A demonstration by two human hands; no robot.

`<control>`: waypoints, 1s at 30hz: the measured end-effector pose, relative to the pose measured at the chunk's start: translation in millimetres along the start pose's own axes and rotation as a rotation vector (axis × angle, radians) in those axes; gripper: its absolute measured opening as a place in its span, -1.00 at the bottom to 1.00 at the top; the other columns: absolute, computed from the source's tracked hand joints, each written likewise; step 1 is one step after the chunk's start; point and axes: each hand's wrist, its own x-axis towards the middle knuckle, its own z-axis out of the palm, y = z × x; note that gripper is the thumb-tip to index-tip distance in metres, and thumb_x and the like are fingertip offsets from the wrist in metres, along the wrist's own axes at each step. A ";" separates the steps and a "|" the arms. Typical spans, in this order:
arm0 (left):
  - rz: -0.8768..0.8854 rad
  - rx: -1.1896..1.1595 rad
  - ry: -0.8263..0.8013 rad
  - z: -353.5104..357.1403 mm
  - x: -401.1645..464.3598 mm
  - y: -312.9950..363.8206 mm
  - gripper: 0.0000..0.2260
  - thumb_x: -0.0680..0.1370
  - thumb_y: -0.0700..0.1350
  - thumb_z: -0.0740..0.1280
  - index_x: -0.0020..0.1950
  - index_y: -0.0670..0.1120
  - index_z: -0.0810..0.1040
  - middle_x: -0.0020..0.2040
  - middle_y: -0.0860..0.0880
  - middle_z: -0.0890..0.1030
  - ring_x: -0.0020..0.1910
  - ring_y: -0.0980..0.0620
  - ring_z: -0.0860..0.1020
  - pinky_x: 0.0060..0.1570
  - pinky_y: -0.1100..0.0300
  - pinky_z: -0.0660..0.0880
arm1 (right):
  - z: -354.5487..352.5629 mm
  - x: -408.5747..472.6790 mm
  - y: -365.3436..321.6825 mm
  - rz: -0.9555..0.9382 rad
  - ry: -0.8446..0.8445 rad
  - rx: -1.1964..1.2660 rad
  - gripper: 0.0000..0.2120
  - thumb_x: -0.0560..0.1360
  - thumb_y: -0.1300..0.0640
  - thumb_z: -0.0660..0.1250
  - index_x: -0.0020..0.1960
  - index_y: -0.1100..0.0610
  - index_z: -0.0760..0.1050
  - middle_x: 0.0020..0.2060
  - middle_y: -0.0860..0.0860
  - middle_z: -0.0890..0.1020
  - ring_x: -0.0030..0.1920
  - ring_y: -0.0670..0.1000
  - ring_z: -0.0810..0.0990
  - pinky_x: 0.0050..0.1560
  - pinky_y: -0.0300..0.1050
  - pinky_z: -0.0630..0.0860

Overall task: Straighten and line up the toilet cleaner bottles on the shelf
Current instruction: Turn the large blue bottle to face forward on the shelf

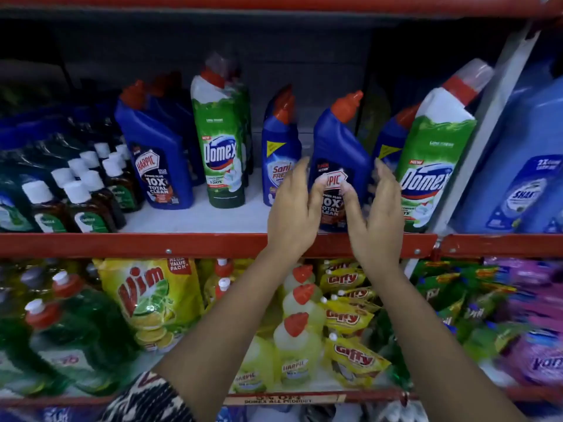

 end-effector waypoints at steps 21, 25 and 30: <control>-0.099 -0.373 0.007 -21.1 13.7 -13.4 -0.66 0.50 -0.04 0.44 0.22 -0.07 0.47 0.04 0.18 0.60 0.02 0.25 0.62 -0.03 0.31 0.58 | 9.1 7.5 -19.8 0.221 0.018 0.305 -0.59 0.48 -0.01 0.44 0.28 0.09 0.52 0.09 -0.06 0.67 0.11 -0.11 0.65 0.07 -0.22 0.61; -0.065 -0.366 0.042 -58.0 19.2 -19.9 -0.67 0.49 -0.02 0.44 0.20 -0.02 0.48 0.06 0.10 0.62 0.05 0.16 0.63 0.01 0.14 0.61 | 23.2 8.4 -48.9 0.189 0.020 0.356 -0.57 0.47 -0.01 0.44 0.29 0.10 0.52 0.09 -0.07 0.67 0.10 -0.15 0.64 0.00 -0.38 0.55; -0.070 -0.313 0.112 -105.2 10.9 -43.4 -0.65 0.49 0.03 0.43 0.23 -0.03 0.49 0.09 0.09 0.65 0.05 0.19 0.63 0.00 0.03 0.62 | 59.5 -2.3 -84.8 0.199 -0.036 0.427 -0.64 0.46 0.01 0.46 0.23 0.02 0.54 0.00 -0.25 0.64 0.05 -0.30 0.62 -0.09 -0.50 0.48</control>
